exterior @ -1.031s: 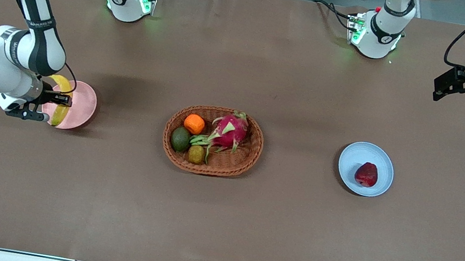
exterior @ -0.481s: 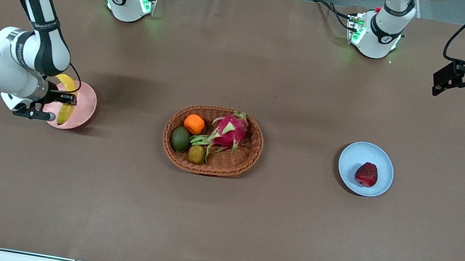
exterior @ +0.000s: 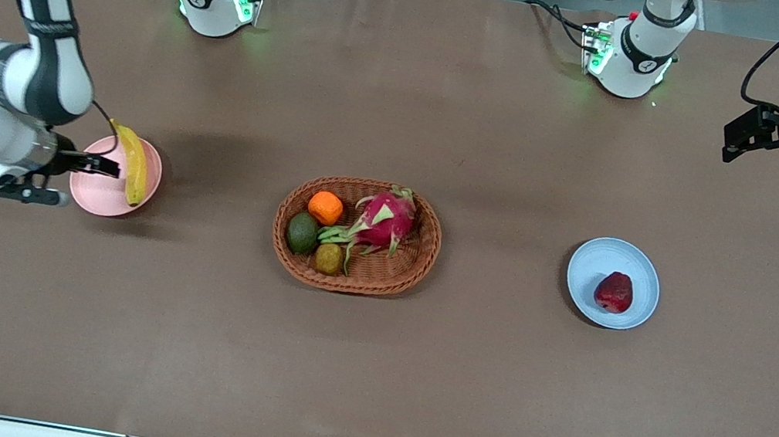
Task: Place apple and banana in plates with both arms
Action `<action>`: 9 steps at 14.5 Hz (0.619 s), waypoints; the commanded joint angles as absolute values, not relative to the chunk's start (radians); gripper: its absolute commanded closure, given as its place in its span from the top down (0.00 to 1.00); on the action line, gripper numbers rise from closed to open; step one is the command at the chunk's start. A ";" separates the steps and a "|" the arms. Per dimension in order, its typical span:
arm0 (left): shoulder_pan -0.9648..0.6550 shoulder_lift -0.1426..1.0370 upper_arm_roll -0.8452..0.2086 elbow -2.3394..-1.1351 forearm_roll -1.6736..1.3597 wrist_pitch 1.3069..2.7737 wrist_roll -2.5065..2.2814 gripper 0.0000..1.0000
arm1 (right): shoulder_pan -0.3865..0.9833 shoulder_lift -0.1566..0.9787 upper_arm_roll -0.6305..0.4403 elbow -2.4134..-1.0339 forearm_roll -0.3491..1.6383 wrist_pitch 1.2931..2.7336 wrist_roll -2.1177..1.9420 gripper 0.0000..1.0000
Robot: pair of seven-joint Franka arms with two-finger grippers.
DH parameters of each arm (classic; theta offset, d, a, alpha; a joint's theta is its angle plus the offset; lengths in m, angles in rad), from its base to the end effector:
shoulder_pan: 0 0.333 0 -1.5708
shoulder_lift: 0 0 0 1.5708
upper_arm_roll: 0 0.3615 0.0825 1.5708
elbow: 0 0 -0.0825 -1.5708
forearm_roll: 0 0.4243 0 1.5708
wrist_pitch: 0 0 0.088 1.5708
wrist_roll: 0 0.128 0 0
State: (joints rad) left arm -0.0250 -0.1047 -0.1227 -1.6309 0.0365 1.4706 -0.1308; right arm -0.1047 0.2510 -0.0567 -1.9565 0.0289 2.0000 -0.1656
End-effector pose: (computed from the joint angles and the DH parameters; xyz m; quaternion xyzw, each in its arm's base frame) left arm 0.5397 -0.0793 0.6695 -0.9993 0.0066 0.0245 0.0283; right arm 0.6122 -0.0962 0.3336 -0.9946 0.0051 0.1011 0.0221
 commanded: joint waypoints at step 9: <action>-0.028 -0.092 -0.117 -1.608 0.029 1.483 -0.114 1.00 | -0.117 0.206 -0.052 -1.373 0.032 1.529 -0.057 1.00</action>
State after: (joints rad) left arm -0.0250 -0.0977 -0.1226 -1.6259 0.0365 1.4818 -0.1308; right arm -0.1058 0.2059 -0.0616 -1.4071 0.0364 1.5425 -0.0711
